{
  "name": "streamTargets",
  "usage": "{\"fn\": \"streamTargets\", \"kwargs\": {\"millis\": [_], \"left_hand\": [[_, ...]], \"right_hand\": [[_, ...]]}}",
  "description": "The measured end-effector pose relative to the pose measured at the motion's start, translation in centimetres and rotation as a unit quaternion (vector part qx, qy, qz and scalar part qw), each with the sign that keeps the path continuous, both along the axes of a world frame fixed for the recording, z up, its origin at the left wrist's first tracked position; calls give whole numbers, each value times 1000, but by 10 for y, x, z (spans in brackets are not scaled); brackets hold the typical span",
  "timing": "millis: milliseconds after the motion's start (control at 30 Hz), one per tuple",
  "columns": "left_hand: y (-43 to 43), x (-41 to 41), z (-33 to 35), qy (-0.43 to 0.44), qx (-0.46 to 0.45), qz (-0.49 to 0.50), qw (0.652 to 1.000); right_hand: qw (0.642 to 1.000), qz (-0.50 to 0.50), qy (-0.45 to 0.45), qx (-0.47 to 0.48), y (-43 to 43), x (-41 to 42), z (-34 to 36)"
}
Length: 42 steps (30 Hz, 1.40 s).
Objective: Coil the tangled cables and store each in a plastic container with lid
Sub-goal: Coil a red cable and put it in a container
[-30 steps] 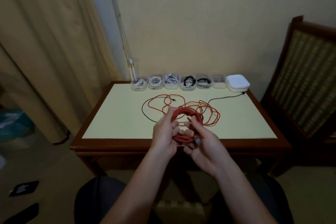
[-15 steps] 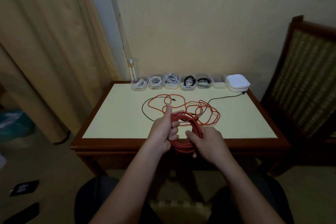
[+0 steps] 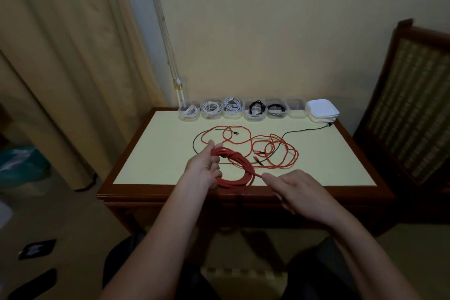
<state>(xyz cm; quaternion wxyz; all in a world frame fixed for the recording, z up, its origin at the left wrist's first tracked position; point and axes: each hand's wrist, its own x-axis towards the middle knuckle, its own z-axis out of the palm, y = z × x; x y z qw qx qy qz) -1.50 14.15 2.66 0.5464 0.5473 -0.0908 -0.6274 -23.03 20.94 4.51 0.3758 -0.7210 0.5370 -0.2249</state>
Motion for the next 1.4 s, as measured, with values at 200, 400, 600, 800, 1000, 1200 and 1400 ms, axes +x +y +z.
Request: {"fn": "streamTargets", "kwargs": {"millis": [200,400,600,800,1000,1200,1400], "left_hand": [[3,-13,18,76,-20,-25,997],[13,-26,21,200,-62,-68,975],[17,-40,20,239,-73,-29,968],[22,-48,17,169,-90,38,981],[23,-61,5,42,-114,111,986],[9,-74,-12,43,-110,97,988],[-17,-82,-45,49,-63,92,992]], "right_hand": [[998,-13,-59,-14,-3,-15,-3],[991,-55,-118,-38,-13,-14,-27],[948,-193,-204,-150,-17,10,-49],[926,-302,-156,-165,-12,30,-54],[872,-280,-398,40,-9,40,-38],[872,-267,-402,85,-22,31,-42],[796,-197,-526,227,-45,6,-57]]}}
